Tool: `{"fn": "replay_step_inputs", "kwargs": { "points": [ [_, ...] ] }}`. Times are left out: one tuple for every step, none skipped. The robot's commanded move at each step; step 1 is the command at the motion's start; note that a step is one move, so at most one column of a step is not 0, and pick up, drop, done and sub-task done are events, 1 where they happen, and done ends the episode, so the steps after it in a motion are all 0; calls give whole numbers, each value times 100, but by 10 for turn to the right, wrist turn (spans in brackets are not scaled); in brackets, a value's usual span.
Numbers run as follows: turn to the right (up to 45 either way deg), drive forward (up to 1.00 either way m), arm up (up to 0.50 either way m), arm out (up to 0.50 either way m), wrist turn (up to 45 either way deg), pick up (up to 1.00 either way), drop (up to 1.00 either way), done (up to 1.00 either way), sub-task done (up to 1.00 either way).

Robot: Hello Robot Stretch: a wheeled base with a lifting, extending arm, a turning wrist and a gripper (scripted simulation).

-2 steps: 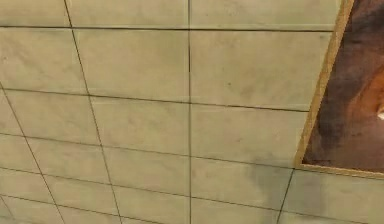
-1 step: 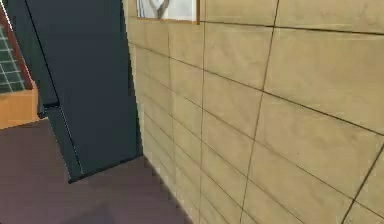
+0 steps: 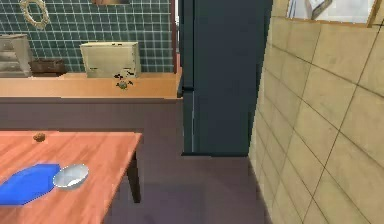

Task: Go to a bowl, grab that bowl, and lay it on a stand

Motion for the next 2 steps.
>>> {"fn": "replay_step_inputs", "kwargs": {
  "points": [
    [0,80,0,0,0,0,0,0,0],
    [-450,0,0,0,0,0,0,0,0]
  ]
}}
